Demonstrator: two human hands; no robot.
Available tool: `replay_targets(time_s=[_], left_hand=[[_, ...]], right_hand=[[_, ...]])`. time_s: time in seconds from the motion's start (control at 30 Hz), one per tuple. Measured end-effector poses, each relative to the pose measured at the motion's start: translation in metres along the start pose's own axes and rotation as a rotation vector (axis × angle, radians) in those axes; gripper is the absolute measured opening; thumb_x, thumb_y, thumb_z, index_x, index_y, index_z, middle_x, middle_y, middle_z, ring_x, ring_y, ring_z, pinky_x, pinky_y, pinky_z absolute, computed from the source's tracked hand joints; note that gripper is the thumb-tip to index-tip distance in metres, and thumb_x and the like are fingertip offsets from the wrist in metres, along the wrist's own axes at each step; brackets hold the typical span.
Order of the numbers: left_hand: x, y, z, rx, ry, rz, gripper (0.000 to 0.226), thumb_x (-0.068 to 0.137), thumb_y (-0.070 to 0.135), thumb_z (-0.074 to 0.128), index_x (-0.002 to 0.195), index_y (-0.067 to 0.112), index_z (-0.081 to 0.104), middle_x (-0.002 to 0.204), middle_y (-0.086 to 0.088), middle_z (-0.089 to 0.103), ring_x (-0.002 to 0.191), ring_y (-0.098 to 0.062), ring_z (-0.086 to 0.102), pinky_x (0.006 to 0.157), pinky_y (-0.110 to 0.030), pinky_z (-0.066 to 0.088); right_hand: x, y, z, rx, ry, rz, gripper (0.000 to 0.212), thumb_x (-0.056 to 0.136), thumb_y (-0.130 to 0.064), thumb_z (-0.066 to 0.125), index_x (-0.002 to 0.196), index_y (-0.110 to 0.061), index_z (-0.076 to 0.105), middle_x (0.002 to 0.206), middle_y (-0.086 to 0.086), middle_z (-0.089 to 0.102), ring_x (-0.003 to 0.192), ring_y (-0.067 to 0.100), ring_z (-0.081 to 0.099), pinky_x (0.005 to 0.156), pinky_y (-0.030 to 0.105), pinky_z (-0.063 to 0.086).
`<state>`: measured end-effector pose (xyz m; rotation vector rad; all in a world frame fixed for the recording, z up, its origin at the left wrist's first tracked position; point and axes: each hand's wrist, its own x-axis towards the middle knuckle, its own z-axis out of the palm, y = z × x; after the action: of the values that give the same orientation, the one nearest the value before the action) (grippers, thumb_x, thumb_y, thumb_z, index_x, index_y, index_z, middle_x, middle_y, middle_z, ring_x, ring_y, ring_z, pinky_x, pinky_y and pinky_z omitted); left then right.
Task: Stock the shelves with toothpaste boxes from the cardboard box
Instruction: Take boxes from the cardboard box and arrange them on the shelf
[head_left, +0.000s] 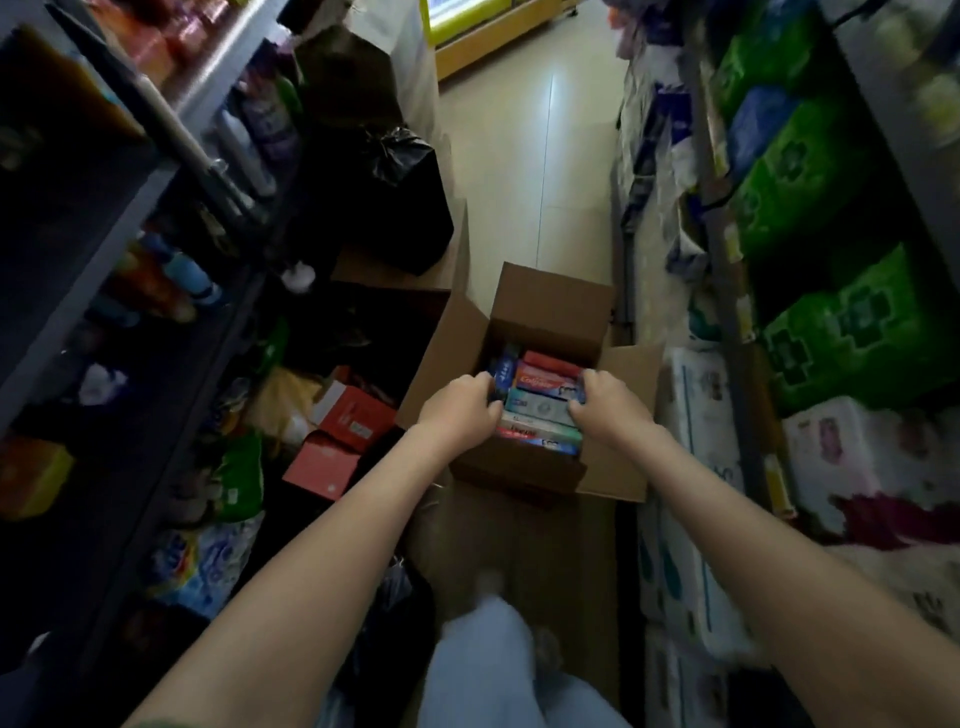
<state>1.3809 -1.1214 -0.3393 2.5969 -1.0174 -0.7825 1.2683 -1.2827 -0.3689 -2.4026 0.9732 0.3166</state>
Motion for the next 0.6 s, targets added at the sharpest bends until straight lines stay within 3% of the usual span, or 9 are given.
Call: replay_targets(time_s=[0.2,0.3,0.5,0.6], left_hand=[[0.138,-0.012,0.007,-0.024,-0.106,0.008,0.039,0.098,0.034,0.046,0.132,0.016,0.045,0.124,-0.006,0.054,0.108,-0.024,0.057,0.081,-0.036,0.051],[0.182,-0.025,0.03,0.022,-0.217,-0.004,0.036,0.098,0.033,0.045,0.13,0.016,0.045,0.121,-0.007,0.055,0.102,-0.024,0.058,0.08,-0.04,0.053],[0.214,-0.054,0.09,0.022,-0.401,-0.008,0.034,0.098,0.032,0.044,0.127,0.015,0.047,0.117,-0.006,0.056,0.099,-0.023,0.058,0.08,-0.042,0.053],[0.212,-0.066,0.123,0.014,-0.452,-0.004,0.029,0.098,0.032,0.045,0.122,0.016,0.05,0.112,-0.004,0.059,0.094,-0.021,0.059,0.073,-0.036,0.051]], right_hand=[[0.118,0.021,0.015,-0.02,-0.061,0.094,0.035,0.092,-0.03,0.051,0.123,-0.014,0.048,0.123,0.009,0.053,0.112,0.027,0.051,0.089,0.042,0.048],[0.15,0.038,0.037,-0.026,-0.153,0.168,0.039,0.093,-0.027,0.051,0.128,-0.012,0.045,0.127,0.011,0.051,0.116,0.029,0.049,0.092,0.041,0.045],[0.169,0.069,0.095,-0.029,-0.324,0.228,0.034,0.092,-0.028,0.052,0.123,-0.014,0.048,0.122,0.008,0.053,0.11,0.025,0.052,0.09,0.042,0.049],[0.17,0.083,0.125,-0.025,-0.372,0.218,0.038,0.093,-0.031,0.051,0.127,-0.014,0.046,0.124,0.008,0.052,0.112,0.025,0.052,0.092,0.044,0.049]])
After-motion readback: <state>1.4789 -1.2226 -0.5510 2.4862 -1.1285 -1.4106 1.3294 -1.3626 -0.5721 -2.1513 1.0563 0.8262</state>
